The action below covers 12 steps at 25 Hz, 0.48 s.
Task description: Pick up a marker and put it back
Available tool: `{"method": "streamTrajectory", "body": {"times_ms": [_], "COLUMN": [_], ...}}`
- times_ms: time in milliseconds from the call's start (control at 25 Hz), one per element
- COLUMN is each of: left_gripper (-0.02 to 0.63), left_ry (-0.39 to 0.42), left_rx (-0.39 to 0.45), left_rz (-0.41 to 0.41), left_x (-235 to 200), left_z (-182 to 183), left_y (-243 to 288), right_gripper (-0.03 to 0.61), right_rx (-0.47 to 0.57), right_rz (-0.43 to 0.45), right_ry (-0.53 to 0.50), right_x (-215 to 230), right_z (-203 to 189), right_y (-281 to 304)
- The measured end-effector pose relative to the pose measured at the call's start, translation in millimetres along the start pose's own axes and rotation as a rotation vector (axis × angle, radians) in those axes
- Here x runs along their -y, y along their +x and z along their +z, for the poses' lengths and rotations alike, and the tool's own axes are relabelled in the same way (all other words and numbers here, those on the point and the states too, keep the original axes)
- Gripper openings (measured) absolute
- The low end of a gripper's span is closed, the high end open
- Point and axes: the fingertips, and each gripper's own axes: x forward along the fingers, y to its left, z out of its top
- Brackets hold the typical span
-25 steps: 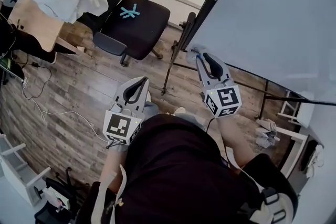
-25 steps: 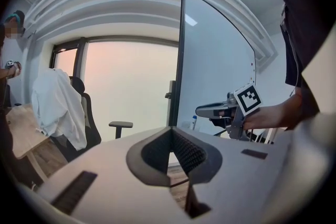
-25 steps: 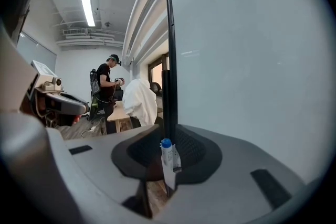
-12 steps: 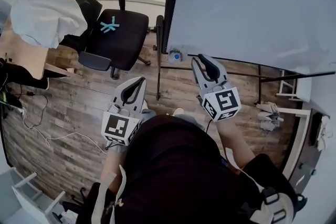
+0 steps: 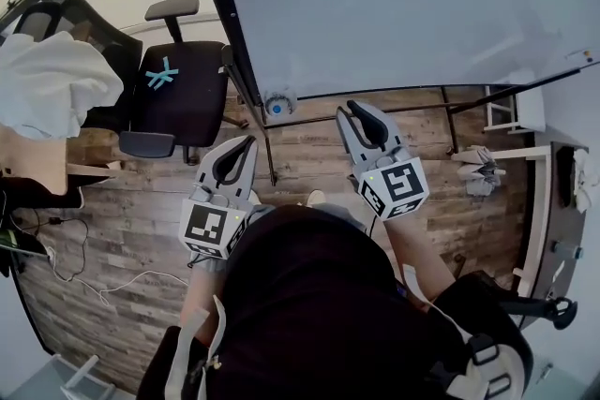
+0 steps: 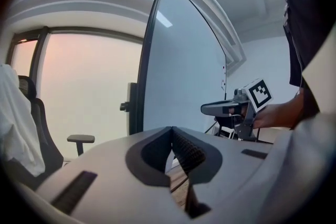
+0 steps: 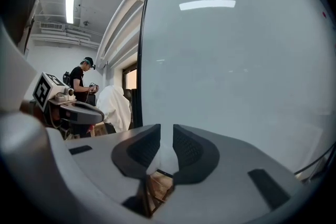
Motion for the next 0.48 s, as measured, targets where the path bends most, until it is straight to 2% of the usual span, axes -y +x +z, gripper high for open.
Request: {"method": "streamTrajectory", "body": {"times_ms": [480], "left_gripper": [0.008], "left_ry": [0.036], "left_rx": [0.013], "left_rz": [-0.176], "left_x": [29.1], "left_z": [15.2], "left_y": [51.8], "right_gripper": [0.081], "right_rx": [-0.013], "right_rz": [-0.157], "right_ry": [0.034], "right_x": [32.6], "right_z": [-9.0], "right_y": [-45.4]}}
